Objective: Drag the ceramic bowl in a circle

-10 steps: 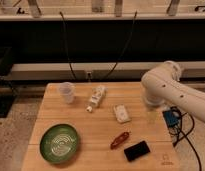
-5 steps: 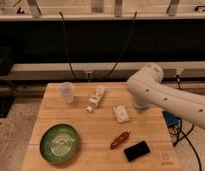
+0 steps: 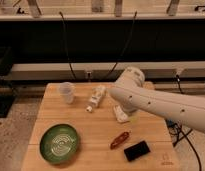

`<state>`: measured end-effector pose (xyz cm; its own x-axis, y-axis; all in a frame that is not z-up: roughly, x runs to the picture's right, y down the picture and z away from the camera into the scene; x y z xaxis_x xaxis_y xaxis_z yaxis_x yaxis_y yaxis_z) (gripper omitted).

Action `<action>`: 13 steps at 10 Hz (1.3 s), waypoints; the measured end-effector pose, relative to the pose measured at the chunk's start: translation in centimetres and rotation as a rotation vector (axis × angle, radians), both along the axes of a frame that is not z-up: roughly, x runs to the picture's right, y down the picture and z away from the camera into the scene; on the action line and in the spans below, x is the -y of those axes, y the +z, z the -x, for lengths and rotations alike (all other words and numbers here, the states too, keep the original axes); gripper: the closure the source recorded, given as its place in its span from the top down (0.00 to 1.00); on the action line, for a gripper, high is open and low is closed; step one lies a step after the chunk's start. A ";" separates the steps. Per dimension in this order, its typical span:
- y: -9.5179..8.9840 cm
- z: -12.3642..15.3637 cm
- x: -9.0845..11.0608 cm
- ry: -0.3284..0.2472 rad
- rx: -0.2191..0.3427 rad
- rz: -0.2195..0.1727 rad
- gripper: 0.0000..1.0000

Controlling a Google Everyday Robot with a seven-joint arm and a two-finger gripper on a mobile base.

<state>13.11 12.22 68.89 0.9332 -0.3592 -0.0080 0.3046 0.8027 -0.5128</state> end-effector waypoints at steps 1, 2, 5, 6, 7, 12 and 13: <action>0.1 1.5 -0.1 -0.024 0.015 -0.004 0.80; 0.2 2.7 -0.1 -0.050 0.032 -0.009 0.80; 0.8 4.8 -0.9 -0.150 0.083 -0.007 0.80; 0.9 5.2 -0.9 -0.154 0.092 -0.012 0.80; 1.0 5.7 -1.1 -0.167 0.100 -0.014 0.80; 1.7 9.6 -2.4 -0.285 0.179 -0.013 0.80; 1.7 10.0 -2.6 -0.303 0.196 -0.012 0.80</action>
<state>3.13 14.86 70.64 0.7689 -0.6205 0.1543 0.6208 0.6667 -0.4125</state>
